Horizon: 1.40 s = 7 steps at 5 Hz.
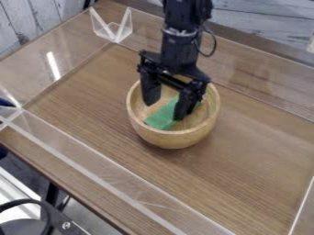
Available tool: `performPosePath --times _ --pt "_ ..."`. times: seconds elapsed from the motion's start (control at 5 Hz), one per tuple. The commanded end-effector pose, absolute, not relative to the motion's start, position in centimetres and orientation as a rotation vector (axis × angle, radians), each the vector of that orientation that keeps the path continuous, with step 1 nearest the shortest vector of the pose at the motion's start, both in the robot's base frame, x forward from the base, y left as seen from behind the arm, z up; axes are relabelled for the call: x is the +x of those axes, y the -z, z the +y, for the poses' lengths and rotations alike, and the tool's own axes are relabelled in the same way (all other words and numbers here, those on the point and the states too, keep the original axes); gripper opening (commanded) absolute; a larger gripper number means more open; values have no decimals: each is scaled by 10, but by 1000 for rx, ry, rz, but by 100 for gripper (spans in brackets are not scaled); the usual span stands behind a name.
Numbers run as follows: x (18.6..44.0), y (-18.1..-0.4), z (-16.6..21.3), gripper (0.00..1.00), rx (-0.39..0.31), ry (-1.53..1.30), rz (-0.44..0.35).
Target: Remove the green block from inside the brown bowl and put it on the table
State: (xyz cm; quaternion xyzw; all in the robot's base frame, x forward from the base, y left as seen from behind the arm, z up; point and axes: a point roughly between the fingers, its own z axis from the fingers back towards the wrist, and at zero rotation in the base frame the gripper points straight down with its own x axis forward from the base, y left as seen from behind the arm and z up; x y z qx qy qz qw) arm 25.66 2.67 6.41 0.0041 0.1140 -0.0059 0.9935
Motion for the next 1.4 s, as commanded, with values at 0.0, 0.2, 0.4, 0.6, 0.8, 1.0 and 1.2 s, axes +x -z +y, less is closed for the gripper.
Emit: performPosePath --times 0.0,0.2,0.4,0.6,0.8,1.0,1.2 --pt "264 -66 30 100 12 5 197" --pt "266 -68 29 100 11 13 188" --pt "267 -72 28 100 8 21 176" --pt "268 -75 26 100 5 28 168" --pt "269 -78 25 100 3 35 159" --pt "270 -80 24 100 1 41 151" --pt "271 -81 24 100 -1 46 147"
